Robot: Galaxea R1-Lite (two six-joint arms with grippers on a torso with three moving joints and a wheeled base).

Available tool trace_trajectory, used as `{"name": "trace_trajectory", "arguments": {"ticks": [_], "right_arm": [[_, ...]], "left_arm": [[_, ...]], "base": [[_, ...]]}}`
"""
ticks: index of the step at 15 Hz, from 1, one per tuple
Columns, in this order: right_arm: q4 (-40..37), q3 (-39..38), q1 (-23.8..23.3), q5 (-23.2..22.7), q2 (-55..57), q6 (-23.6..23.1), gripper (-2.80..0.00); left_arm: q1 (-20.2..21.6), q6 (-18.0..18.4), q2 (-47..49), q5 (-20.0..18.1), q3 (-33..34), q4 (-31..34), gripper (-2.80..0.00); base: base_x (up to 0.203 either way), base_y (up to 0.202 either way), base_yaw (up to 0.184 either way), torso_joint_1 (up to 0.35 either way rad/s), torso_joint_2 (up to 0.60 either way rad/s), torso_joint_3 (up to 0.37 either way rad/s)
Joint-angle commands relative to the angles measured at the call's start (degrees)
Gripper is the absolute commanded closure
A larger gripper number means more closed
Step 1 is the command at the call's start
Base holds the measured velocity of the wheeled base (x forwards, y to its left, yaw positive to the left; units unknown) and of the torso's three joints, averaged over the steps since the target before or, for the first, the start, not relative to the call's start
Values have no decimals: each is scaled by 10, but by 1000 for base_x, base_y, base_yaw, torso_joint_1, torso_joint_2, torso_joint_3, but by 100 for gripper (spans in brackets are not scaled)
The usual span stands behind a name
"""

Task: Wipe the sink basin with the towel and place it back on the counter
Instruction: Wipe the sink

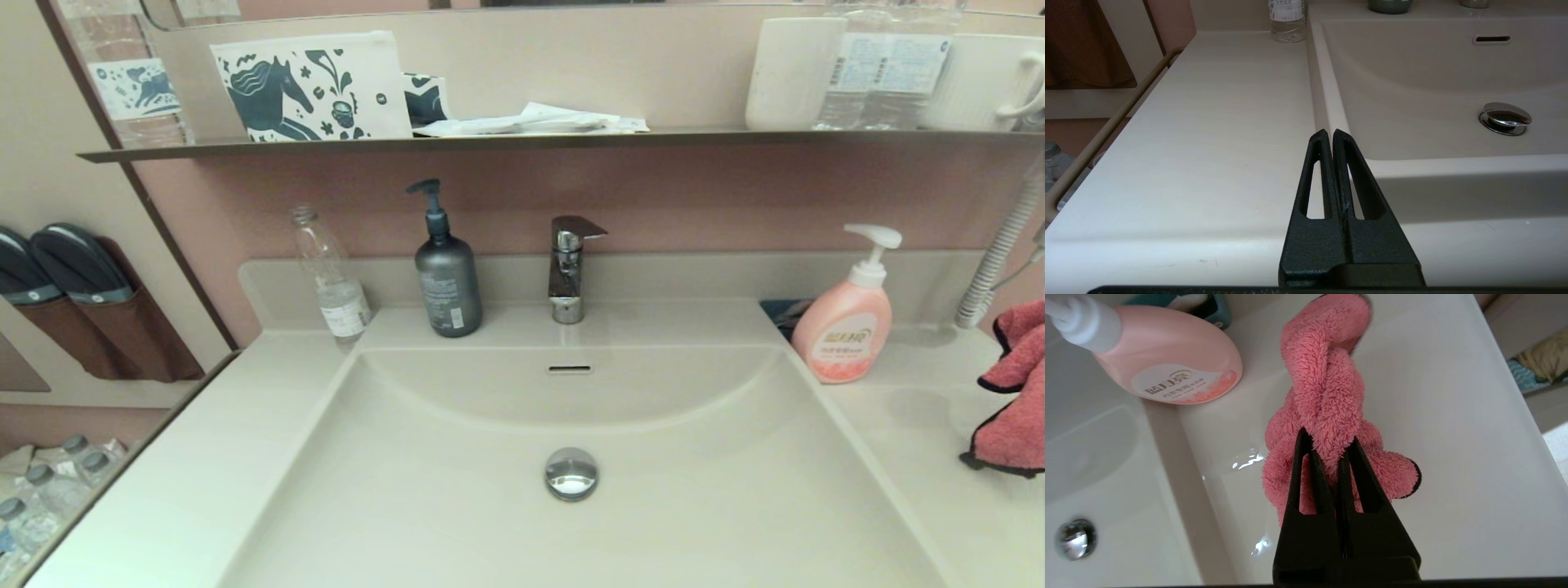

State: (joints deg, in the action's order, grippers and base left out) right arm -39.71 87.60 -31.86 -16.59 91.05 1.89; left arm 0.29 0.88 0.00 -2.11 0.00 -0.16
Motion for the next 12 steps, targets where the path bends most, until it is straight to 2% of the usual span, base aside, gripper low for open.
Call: {"name": "trace_trajectory", "arguments": {"ticks": [1, 4, 7, 10, 12], "right_arm": [[88, -107, 15, -2, -34, -8, 0], [167, -177, 50, -5, -56, -20, 0], [187, -194, 55, -63, -61, -6, 0], [203, -222, 66, -66, -52, -5, 0], [257, -247, 71, -63, -40, -5, 0]], "left_arm": [[1, 0, 1, 0, 0, 0, 0], [1, 0, 1, 0, 0, 0, 0], [0, 0, 1, 0, 0, 0, 0], [0, 0, 1, 0, 0, 0, 0], [0, 0, 1, 0, 0, 0, 0]], "base": [[0, 0, 0, 0, 0, 0], [0, 0, 0, 0, 0, 0], [0, 0, 0, 0, 0, 0], [0, 0, 0, 0, 0, 0], [0, 0, 0, 0, 0, 0]]}}
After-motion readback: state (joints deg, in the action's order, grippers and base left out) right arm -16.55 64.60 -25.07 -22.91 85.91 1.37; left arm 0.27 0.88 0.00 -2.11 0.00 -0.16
